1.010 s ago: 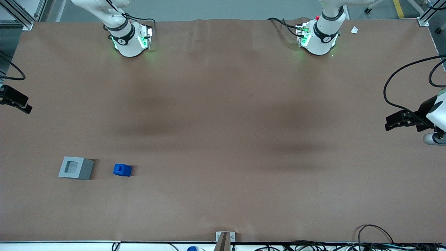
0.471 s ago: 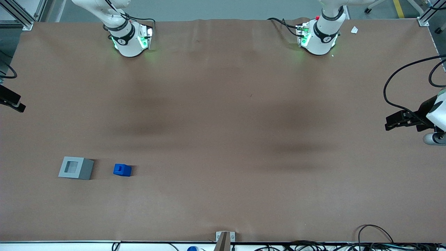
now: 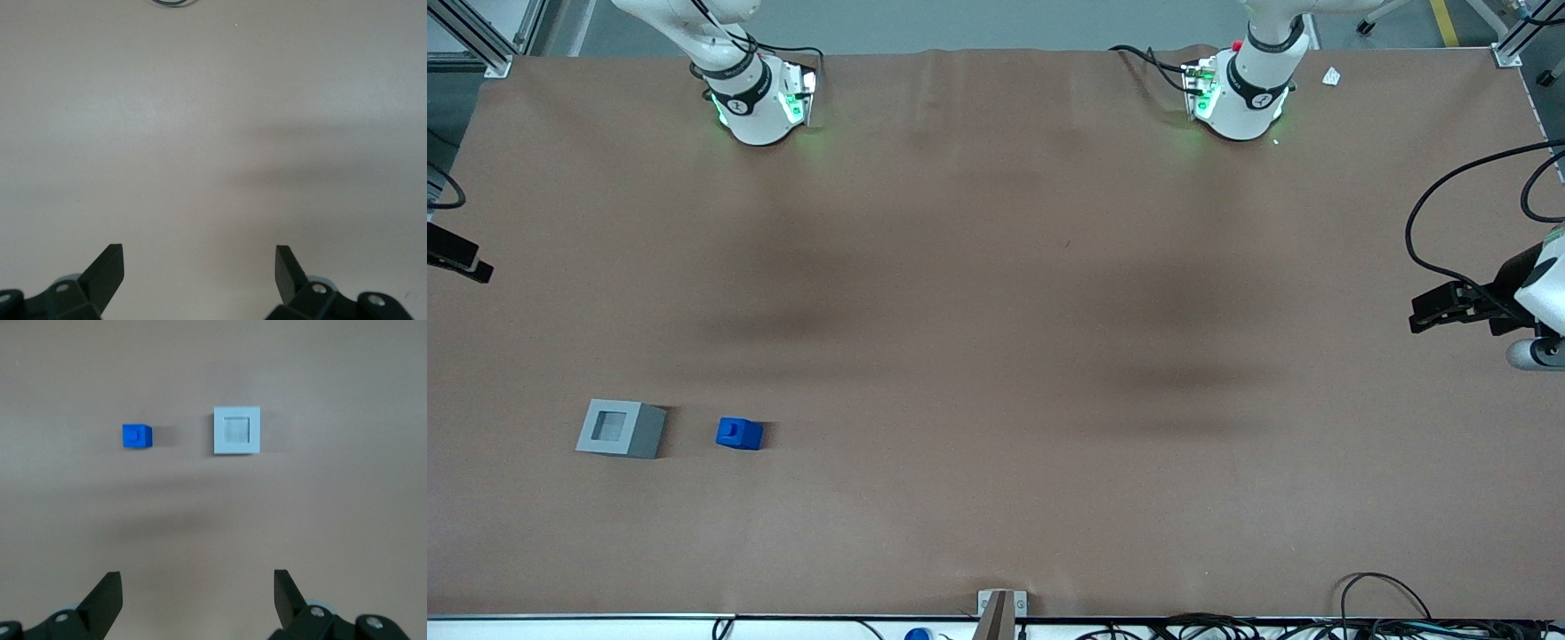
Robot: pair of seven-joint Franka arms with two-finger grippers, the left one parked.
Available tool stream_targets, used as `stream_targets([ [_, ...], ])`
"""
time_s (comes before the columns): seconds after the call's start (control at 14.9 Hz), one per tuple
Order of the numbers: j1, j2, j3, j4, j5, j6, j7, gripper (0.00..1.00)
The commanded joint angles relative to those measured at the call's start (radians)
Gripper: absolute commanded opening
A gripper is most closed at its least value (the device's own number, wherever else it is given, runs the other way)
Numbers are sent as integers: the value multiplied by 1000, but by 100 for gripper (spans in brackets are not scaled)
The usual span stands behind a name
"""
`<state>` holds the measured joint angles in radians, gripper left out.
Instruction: Insert blue part into gray base with right arm
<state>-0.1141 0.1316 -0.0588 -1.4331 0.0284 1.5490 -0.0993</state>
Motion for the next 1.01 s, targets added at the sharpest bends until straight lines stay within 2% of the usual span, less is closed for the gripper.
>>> stream_targets([
  [0.0, -10, 8, 10, -96, -8, 31, 36, 100],
  [0.2, -6, 97, 10, -122, -10, 81, 44, 100],
  [0.61, 72, 233, 13, -153, -28, 328, 136, 100],
  [0.94, 137, 345, 17, -135, -5, 482, 208, 100],
])
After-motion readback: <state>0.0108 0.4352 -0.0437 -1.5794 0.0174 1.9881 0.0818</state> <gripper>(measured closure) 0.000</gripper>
